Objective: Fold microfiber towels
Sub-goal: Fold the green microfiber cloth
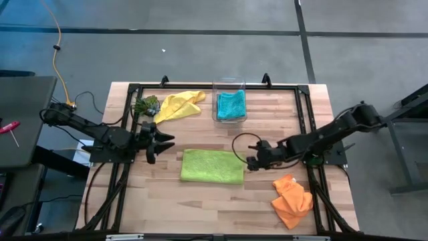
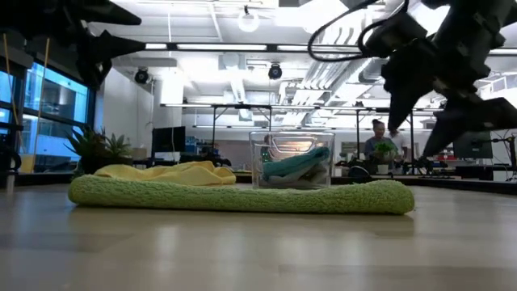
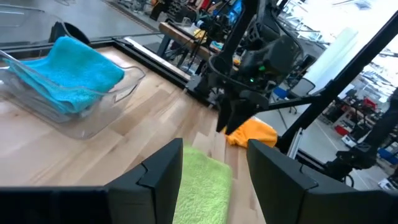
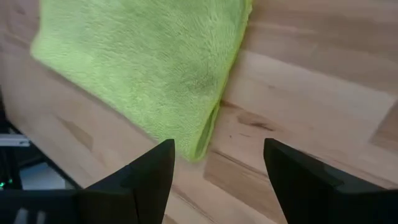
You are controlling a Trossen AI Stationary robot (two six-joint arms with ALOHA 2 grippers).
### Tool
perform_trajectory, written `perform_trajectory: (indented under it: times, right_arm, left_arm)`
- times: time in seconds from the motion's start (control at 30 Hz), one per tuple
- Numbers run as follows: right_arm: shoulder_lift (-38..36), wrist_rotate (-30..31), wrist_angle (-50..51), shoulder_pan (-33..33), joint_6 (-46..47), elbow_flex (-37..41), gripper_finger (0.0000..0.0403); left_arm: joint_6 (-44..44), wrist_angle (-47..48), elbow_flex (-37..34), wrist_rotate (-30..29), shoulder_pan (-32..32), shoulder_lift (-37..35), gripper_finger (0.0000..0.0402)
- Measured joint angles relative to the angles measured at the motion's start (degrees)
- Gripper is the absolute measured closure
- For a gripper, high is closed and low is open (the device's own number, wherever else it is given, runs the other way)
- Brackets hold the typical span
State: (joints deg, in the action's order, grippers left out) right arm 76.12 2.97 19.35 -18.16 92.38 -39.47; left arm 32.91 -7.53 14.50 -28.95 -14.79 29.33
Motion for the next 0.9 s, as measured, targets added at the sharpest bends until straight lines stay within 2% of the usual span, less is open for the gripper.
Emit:
perform_trajectory:
  times: [0.43,0.63,0.9]
  right_arm:
    - [20.68,0.56,-0.28,2.73,3.17,-10.09,0.0165]
    - [24.18,0.19,1.53,3.28,6.37,-13.27,0.0169]
    - [24.61,0.39,2.51,3.31,12.41,-14.47,0.0203]
  left_arm:
    - [-0.11,0.92,0.0,-0.42,0.13,0.03,0.0232]
    - [-0.11,2.23,0.0,-0.19,0.13,0.03,0.0232]
    - [-0.11,4.61,0.0,0.0,0.13,0.03,0.0232]
